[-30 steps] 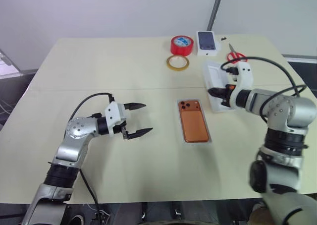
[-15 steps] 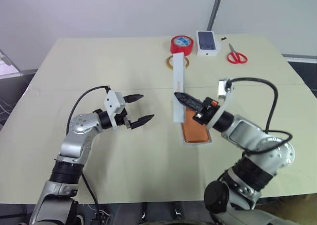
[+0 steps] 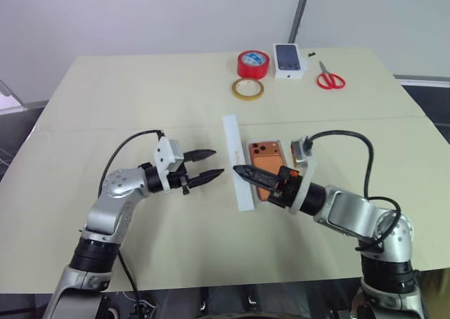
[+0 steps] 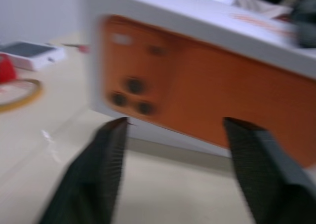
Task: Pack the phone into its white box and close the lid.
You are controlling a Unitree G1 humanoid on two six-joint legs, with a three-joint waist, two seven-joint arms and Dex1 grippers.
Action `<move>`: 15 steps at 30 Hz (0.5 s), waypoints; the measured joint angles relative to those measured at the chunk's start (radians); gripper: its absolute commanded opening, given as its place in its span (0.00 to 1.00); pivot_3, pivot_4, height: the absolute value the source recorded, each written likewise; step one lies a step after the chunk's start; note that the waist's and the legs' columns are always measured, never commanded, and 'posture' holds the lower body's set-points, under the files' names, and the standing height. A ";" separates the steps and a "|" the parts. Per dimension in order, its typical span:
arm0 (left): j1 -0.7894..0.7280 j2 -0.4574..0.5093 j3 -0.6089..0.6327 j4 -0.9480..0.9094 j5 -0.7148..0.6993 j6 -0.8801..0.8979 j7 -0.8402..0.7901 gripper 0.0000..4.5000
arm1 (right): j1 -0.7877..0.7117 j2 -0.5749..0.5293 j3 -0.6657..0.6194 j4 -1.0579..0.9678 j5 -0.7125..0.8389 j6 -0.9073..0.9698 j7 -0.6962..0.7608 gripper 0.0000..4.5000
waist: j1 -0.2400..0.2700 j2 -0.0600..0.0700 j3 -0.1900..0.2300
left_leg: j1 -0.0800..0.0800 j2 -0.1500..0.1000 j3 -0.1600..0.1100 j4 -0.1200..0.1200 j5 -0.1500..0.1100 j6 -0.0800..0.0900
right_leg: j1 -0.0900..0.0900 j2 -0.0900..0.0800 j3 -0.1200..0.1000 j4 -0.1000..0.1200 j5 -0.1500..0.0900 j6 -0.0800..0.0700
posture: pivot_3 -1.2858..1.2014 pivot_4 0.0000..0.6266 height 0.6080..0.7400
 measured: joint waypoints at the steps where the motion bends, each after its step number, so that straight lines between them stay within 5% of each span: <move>1: 0.001 0.000 0.000 0.000 0.000 0.000 0.000 0.17 | -0.004 -0.002 0.017 0.008 0.001 -0.009 -0.004 0.00 | 0.001 0.000 0.000 | 0.000 0.000 0.000 0.000 0.000 0.000 | 0.000 0.000 0.000 0.000 0.000 0.000 | 0.52 0.24 1.00; 3: 0.002 -0.002 -0.001 -0.004 0.002 -0.002 0.001 0.01 | -0.019 -0.003 0.044 0.038 0.003 -0.033 -0.007 0.00 | 0.002 0.000 0.000 | 0.000 0.000 0.000 0.000 0.000 0.000 | 0.000 0.000 0.000 -0.001 0.000 0.000 | 0.52 0.24 1.00; 15: 0.017 -0.095 -0.105 0.062 0.103 -0.065 0.053 0.01 | -0.046 -0.073 0.065 0.154 -0.070 -0.088 0.067 0.00 | 0.026 0.000 0.000 | 0.000 0.000 0.000 0.000 0.000 0.000 | 0.001 -0.001 0.000 -0.002 0.000 0.000 | 0.52 0.24 1.00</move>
